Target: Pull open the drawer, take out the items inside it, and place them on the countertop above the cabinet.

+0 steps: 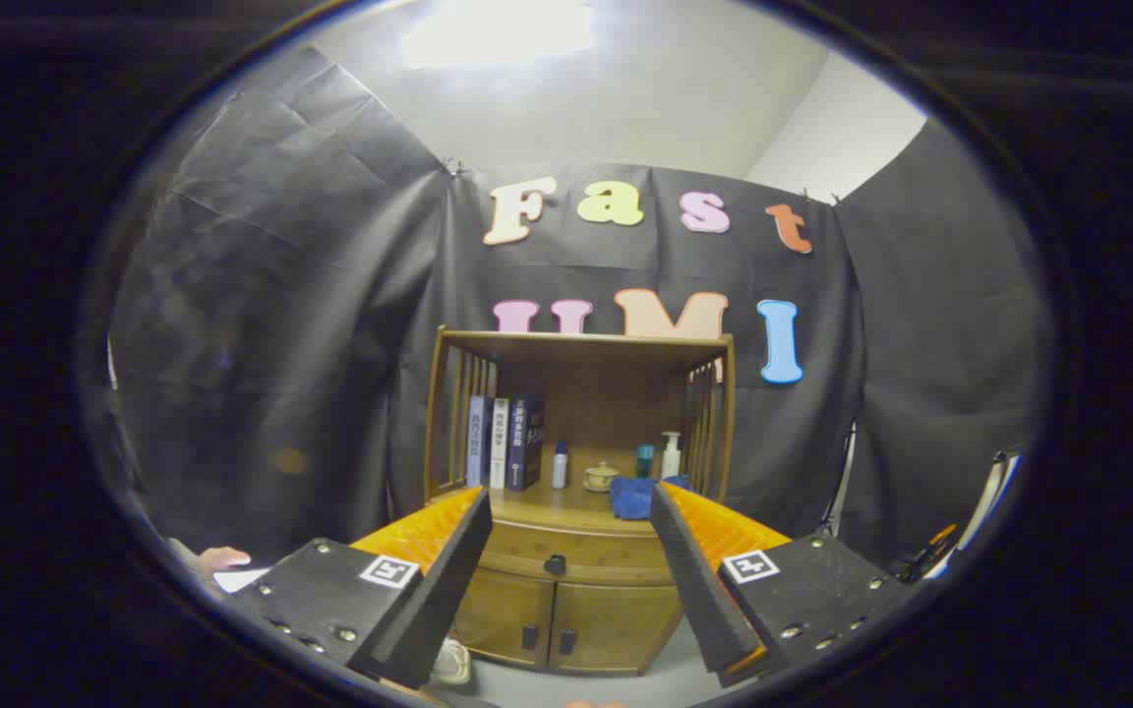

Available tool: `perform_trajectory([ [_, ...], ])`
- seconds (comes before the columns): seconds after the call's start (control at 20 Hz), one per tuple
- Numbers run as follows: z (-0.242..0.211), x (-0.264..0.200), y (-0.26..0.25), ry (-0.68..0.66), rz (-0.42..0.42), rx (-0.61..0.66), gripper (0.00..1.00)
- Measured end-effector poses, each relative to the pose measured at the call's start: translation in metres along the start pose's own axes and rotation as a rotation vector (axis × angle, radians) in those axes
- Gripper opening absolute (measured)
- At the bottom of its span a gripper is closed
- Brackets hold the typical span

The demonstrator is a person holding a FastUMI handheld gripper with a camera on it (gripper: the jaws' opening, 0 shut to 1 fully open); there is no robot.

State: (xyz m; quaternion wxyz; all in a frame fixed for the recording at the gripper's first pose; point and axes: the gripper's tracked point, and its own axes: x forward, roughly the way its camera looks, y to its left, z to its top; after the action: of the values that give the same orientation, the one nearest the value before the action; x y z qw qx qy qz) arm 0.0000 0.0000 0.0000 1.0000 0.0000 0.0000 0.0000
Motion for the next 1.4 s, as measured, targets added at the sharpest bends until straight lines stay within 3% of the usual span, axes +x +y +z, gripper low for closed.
perform_trajectory([
  [0.4, 0.011, -0.023, 0.031, -0.031, 0.039, -0.018, 0.97],
  [1.4, -0.035, -0.008, -0.004, 0.019, -0.002, 0.052, 0.97],
])
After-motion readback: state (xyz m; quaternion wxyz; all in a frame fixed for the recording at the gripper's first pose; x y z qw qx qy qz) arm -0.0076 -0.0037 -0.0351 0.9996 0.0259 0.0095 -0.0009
